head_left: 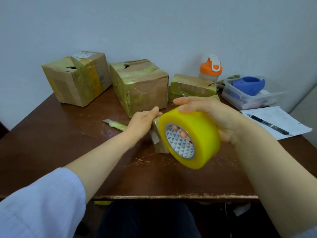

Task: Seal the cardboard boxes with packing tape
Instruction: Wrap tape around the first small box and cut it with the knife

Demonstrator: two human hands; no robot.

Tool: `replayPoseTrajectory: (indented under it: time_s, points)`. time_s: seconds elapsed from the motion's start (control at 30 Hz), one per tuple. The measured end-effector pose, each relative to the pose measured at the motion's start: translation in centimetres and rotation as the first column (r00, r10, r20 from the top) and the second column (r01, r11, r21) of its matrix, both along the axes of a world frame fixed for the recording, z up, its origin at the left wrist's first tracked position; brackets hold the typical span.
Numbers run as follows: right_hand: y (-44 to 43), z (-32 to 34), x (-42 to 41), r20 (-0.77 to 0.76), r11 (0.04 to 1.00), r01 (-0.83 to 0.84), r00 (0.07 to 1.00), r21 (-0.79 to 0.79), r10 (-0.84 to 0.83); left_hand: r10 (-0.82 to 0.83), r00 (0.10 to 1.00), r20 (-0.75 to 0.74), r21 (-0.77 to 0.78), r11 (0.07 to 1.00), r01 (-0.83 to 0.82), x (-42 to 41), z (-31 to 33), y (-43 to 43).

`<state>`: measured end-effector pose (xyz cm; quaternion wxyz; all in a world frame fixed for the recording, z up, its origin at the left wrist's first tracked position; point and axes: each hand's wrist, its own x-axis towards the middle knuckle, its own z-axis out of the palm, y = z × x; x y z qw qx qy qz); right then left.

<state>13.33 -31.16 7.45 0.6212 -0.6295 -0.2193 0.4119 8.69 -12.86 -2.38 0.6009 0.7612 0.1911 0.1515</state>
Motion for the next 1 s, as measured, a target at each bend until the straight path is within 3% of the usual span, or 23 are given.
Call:
replayPoseTrajectory:
  time_s: [0.1,0.17,0.33,0.5,0.6,0.7,0.83,1.0]
  points:
    - [1.6,0.4,0.6,-0.057,0.996,-0.085,0.995,0.008,0.086,0.01,0.999,0.053,-0.145,0.989,-0.002,-0.1,0.1,0.4]
    - [2.4,0.9,1.0,-0.08,0.99,-0.126,0.988,0.06,0.131,0.002,1.0,0.028,-0.153,0.988,0.002,0.2,-0.1,0.9]
    - [4.0,0.9,2.0,-0.048,0.982,-0.078,0.995,0.17,0.087,-0.012,0.996,-0.089,-0.166,0.986,-0.003,1.1,-0.6,1.7]
    - [4.8,0.4,2.0,-0.023,0.991,-0.019,0.999,0.129,0.022,-0.03,0.997,-0.069,-0.335,0.942,0.005,1.6,-1.8,1.3]
    - [5.1,0.2,1.7,0.024,0.995,0.019,0.999,0.101,-0.022,0.005,0.998,-0.061,-0.279,0.96,-0.022,1.7,-1.8,1.7]
    - [4.8,0.4,0.9,0.079,0.988,0.074,0.993,0.137,-0.085,0.037,0.996,-0.082,-0.13,0.99,-0.047,1.7,-1.5,1.8]
    - [3.0,1.0,-0.9,0.158,0.994,0.029,0.986,0.103,-0.045,0.094,0.991,-0.1,0.02,0.996,-0.092,2.1,-1.6,1.8]
    - [-0.4,0.3,-2.7,0.208,1.0,-0.001,0.978,-0.027,0.007,0.069,0.991,-0.113,0.035,0.997,-0.066,2.2,-1.5,1.9]
